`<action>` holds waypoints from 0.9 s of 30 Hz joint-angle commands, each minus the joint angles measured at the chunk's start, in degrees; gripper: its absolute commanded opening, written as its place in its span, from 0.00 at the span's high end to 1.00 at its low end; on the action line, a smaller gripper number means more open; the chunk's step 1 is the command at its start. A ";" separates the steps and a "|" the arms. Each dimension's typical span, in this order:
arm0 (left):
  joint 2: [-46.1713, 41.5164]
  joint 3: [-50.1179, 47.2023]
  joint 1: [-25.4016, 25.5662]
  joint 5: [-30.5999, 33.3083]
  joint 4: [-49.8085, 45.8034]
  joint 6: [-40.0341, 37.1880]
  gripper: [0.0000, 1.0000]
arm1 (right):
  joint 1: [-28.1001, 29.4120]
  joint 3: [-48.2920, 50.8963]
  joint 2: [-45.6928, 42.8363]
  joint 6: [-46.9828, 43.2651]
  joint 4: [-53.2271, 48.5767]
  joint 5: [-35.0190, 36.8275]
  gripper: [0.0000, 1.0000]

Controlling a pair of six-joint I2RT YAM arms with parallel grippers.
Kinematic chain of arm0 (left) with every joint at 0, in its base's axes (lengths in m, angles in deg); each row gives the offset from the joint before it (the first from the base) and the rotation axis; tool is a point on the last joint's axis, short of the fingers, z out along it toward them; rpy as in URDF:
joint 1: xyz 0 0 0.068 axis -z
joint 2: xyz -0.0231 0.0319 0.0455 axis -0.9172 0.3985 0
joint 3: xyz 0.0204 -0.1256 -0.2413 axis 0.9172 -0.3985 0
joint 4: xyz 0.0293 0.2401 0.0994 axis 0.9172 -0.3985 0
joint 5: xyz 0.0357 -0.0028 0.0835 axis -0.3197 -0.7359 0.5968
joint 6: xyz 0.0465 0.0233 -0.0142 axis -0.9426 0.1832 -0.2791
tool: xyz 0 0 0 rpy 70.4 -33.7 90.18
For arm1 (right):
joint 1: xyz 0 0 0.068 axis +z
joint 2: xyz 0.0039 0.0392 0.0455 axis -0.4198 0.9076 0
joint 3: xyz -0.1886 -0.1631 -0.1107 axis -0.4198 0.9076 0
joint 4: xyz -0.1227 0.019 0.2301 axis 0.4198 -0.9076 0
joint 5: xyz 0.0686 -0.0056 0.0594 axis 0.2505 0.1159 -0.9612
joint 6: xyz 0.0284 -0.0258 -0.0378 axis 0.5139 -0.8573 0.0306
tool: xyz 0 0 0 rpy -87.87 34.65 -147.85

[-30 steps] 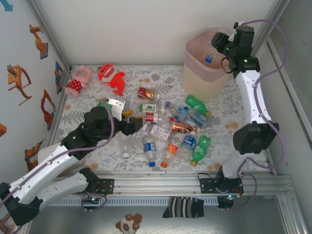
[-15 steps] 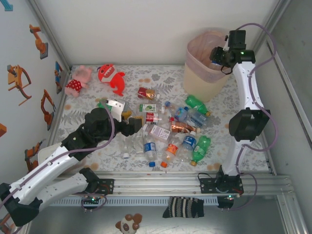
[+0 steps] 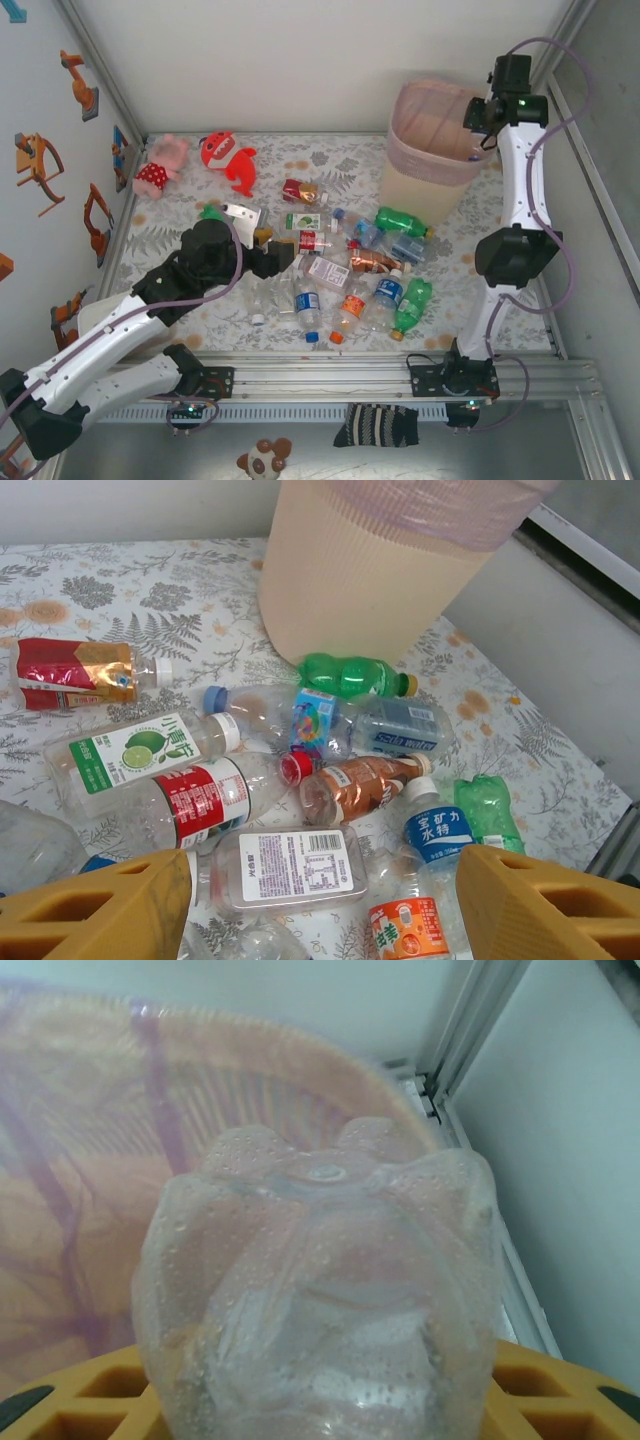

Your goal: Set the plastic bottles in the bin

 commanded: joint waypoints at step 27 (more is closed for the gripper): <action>0.75 -1.07 0.16 9.24 -9.05 6.11 0.32 | 7.09 0.91 20.07 3.73 4.93 -29.25 0.43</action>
